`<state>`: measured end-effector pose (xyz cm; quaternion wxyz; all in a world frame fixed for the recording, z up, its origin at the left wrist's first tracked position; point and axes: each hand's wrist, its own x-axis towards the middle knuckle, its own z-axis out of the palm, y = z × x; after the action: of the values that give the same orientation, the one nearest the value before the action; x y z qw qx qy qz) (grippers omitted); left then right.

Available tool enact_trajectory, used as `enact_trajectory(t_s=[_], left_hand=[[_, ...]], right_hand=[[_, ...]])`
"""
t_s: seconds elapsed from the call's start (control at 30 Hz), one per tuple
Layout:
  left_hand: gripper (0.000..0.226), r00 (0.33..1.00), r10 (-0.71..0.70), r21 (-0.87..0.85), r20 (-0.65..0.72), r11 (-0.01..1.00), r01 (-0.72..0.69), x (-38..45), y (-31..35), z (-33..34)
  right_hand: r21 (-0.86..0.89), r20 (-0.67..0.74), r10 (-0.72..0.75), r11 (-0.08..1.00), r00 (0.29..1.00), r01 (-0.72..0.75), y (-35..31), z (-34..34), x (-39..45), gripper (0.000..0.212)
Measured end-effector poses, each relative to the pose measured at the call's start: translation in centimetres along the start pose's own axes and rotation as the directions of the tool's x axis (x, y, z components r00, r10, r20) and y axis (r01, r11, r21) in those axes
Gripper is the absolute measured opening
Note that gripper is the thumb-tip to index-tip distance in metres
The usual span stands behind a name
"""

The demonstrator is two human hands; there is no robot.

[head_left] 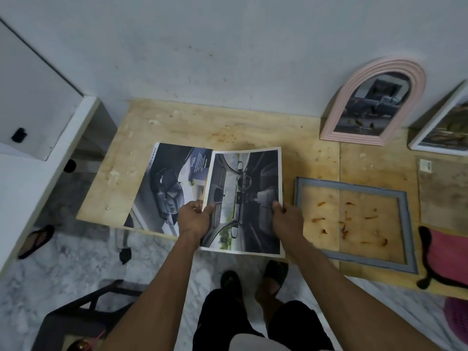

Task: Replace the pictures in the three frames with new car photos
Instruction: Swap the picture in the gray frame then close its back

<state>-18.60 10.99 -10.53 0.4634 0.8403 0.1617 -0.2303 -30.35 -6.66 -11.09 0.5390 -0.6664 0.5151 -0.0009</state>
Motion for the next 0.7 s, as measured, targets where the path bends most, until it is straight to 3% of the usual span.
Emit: enact_trajectory(t_s=[0.13, 0.27, 0.4, 0.47, 0.53, 0.6, 0.63, 0.7], left_hand=[[0.016, 0.985, 0.043, -0.122, 0.168, 0.992, -0.023, 0.2, 1.6, -2.0], [0.012, 0.956, 0.176, -0.092, 0.237, 0.983, -0.158, 0.3, 3.9, -3.8], [0.015, 0.913, 0.272, -0.071, 0.304, 0.962, -0.263, 0.7, 4.8, -4.4], [0.016, 0.894, 0.314, -0.109, 0.320, 0.949, -0.295, -0.2, 5.4, -3.8], [0.017, 0.859, 0.372, -0.133, 0.352, 0.928, -0.347, -1.6, 6.1, -2.6], [0.010, 0.786, 0.517, -0.129, 0.339, 0.853, -0.505, -3.2, 6.9, -1.6], [0.009, 0.721, 0.620, -0.111, 0.308, 0.776, -0.620, -3.9, 7.5, -1.2], [0.005, 0.535, 0.806, -0.094, 0.253, 0.571, -0.816, -5.2, 8.8, -0.3]], right_hand=[[0.086, -0.004, -0.018, 0.996, 1.000, 0.019, -1.4, -0.8, -1.5, 0.033], [0.174, -0.015, -0.065, 0.982, 0.998, 0.067, -2.7, -2.8, -2.5, 0.015], [0.327, -0.127, 0.024, 0.945, 0.992, 0.019, -3.0, -5.0, -3.2, 0.031], [0.270, -0.212, 0.006, 0.962, 0.977, 0.053, -3.3, -5.9, -4.6, 0.044], [0.093, -0.307, -0.071, 0.990, 0.949, 0.104, -3.5, -6.6, -5.7, 0.055], [0.035, -0.370, -0.118, 0.989, 0.921, 0.140, -3.6, -7.4, -6.4, 0.058], [0.114, -0.379, -0.088, 0.983, 0.921, 0.141, -4.0, -8.2, -6.6, 0.055], [0.480, -0.255, 0.017, 0.870, 0.967, 0.112, -5.2, -10.1, -6.9, 0.048]])
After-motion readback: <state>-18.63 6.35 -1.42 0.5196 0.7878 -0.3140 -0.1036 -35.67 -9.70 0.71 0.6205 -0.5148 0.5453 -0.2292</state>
